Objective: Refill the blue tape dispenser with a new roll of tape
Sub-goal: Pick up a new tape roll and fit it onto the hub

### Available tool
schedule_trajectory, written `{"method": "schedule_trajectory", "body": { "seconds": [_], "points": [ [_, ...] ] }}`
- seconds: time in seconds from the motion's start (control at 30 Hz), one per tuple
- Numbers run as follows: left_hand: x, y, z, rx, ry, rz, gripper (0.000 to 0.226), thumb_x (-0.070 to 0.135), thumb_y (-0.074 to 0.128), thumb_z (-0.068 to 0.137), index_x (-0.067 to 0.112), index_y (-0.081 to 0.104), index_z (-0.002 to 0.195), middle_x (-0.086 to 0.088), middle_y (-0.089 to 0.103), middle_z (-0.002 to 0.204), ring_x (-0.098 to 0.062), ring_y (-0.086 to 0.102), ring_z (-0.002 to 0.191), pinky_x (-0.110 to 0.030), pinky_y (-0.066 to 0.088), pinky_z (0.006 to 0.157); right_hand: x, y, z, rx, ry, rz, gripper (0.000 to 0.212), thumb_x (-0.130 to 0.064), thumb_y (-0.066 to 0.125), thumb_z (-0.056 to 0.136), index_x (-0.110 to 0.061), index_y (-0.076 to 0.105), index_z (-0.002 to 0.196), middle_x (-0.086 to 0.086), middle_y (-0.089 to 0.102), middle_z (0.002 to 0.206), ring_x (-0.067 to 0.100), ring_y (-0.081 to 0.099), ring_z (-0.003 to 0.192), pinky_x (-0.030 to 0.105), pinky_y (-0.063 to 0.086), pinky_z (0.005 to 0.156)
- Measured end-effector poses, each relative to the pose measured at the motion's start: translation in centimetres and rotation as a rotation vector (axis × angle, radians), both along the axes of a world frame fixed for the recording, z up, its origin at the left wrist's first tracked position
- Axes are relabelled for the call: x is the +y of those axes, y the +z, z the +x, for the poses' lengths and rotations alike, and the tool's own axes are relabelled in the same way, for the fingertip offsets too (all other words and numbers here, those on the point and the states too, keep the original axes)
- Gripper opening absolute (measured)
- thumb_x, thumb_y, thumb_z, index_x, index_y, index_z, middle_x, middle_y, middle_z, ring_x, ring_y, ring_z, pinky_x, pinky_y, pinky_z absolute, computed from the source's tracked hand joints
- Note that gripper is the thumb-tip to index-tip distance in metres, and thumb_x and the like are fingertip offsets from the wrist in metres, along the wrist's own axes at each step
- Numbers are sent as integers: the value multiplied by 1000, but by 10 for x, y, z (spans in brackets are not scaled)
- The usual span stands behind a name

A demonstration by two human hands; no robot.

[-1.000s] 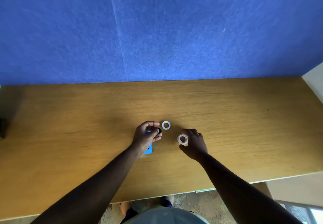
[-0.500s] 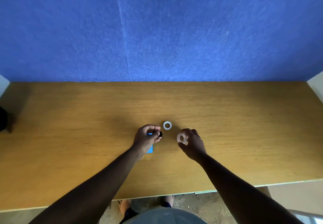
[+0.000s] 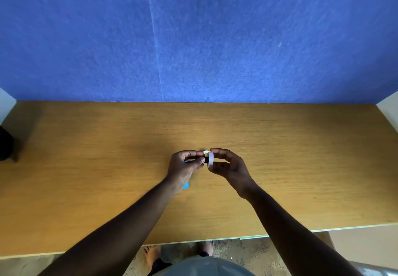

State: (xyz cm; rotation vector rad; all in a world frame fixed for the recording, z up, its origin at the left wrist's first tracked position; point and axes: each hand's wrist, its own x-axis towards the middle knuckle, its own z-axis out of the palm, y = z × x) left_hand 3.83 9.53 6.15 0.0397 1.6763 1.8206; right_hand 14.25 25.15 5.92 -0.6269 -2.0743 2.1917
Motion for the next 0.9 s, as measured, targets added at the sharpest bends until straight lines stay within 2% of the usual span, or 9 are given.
{"method": "schedule_trajectory", "body": {
  "seconds": [0.3, 0.53, 0.63, 0.73, 0.9],
  "points": [
    [-5, 2, 0, 28, -8, -26, 19, -3, 73, 87, -3, 75, 106, -18, 77, 103, -19, 75, 91, -25, 62, 78, -9, 4, -3, -4, 12, 39, 54, -4, 85, 83, -24, 68, 130, -1, 72, 129, 20, 71, 117, 40, 62, 94],
    [-9, 8, -1, -24, 39, -33, 18, -6, 71, 87, -8, 74, 105, -22, 77, 101, -28, 75, 92, -21, 61, 71, -17, 2, -7, 20, -12, 74, 54, -1, 86, 81, -20, 69, 129, 0, 73, 124, 21, 73, 114, 37, 62, 91],
    [-9, 12, -1, -59, 49, -39, 20, -6, 73, 86, -8, 74, 106, -20, 77, 100, -29, 76, 92, -21, 60, 68, -19, 0, -10, 19, -12, 152, 56, -3, 88, 79, -21, 70, 128, -1, 72, 122, 20, 73, 113, 43, 63, 93],
    [-9, 13, -3, -75, 50, -39, 20, -5, 74, 85, -5, 76, 105, -17, 78, 99, -29, 77, 94, -26, 62, 73, -20, -1, -13, 18, -10, 205, 57, -3, 89, 78, -22, 71, 128, -4, 74, 121, 18, 73, 111, 45, 63, 92],
    [-7, 18, -4, -90, 53, -29, 17, 0, 72, 89, 2, 77, 105, -11, 80, 98, -24, 77, 94, -29, 63, 80, -23, 2, -20, 17, -34, 303, 57, -6, 89, 78, -24, 71, 128, -9, 74, 120, 10, 75, 105, 40, 65, 88]
  ]
}}
